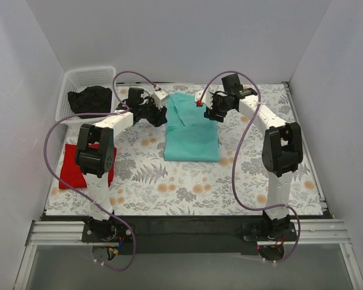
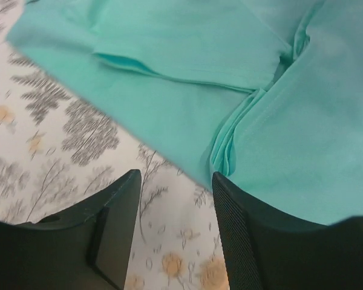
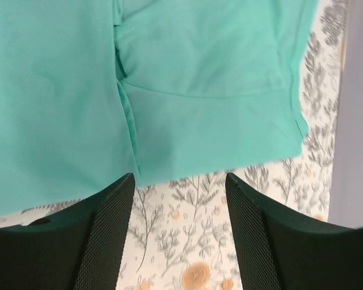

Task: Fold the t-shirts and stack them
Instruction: Fold the tshirt

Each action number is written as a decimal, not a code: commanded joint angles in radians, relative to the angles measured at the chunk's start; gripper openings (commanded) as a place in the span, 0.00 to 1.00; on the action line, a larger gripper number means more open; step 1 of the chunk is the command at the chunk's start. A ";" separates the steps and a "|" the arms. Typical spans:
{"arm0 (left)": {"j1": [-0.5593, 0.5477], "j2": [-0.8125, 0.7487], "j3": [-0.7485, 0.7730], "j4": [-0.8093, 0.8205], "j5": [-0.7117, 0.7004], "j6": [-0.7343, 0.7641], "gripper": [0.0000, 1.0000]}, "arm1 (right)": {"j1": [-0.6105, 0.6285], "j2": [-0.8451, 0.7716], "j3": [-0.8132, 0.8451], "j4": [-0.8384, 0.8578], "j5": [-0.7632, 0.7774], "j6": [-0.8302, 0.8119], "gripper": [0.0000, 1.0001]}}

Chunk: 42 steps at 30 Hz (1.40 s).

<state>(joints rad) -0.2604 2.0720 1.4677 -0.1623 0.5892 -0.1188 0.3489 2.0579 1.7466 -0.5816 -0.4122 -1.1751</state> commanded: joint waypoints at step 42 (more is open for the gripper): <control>0.062 -0.076 -0.549 0.055 0.348 -1.027 0.45 | -0.114 -0.001 -0.553 0.049 -0.464 0.911 0.26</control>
<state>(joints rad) -0.2222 1.9919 0.9573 -0.0441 1.0264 -1.2072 0.2413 2.0811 1.2312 -0.5327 -0.9752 -0.2375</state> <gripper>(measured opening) 0.446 0.262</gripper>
